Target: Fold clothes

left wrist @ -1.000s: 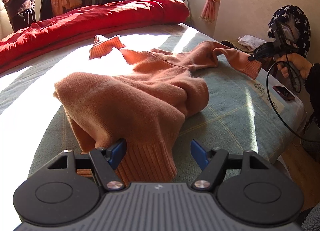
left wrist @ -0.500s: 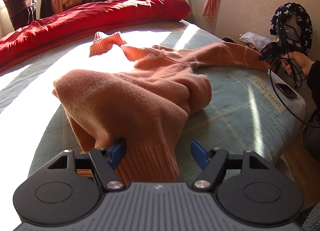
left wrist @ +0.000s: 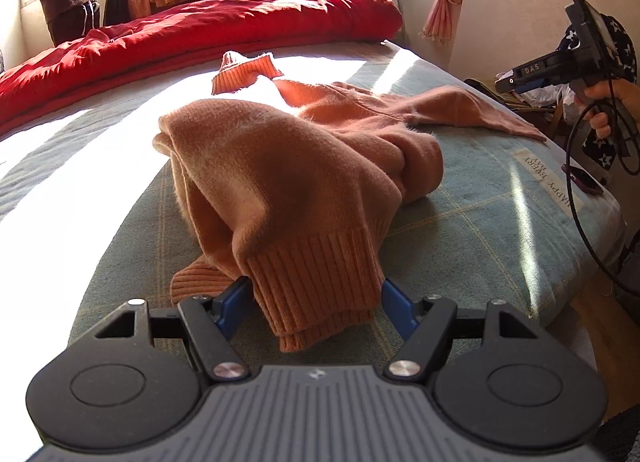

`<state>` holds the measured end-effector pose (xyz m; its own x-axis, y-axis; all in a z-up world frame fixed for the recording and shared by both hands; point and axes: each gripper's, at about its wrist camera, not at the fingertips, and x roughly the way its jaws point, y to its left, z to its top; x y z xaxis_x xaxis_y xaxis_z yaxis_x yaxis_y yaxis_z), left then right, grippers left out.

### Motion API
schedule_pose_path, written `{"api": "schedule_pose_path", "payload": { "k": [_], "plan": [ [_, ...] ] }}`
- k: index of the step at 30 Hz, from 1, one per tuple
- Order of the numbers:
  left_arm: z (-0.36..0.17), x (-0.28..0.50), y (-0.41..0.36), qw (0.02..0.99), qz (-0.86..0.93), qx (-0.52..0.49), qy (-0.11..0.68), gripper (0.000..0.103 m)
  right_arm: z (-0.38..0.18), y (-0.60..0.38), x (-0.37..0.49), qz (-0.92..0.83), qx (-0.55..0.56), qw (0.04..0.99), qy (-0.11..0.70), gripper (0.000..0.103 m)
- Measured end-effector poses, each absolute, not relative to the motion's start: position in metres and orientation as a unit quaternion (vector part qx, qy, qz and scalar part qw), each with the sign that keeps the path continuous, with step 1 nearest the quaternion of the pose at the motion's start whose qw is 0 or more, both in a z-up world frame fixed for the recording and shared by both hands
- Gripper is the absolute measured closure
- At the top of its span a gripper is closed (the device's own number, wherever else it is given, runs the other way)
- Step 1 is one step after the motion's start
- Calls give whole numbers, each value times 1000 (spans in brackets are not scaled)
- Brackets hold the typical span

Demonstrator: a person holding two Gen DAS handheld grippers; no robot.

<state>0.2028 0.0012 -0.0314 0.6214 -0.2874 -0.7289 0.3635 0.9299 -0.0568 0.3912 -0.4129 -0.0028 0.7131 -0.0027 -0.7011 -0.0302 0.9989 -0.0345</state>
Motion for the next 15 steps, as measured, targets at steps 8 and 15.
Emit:
{"api": "schedule_pose_path", "payload": {
  "k": [8, 15],
  "plan": [
    [-45, 175, 31, 906, -141, 35, 397, 26, 27, -261, 357, 181, -68, 913, 358, 35],
    [-49, 154, 63, 912, -130, -4, 388, 26, 27, -143, 336, 265, -115, 891, 349, 30]
  ]
}}
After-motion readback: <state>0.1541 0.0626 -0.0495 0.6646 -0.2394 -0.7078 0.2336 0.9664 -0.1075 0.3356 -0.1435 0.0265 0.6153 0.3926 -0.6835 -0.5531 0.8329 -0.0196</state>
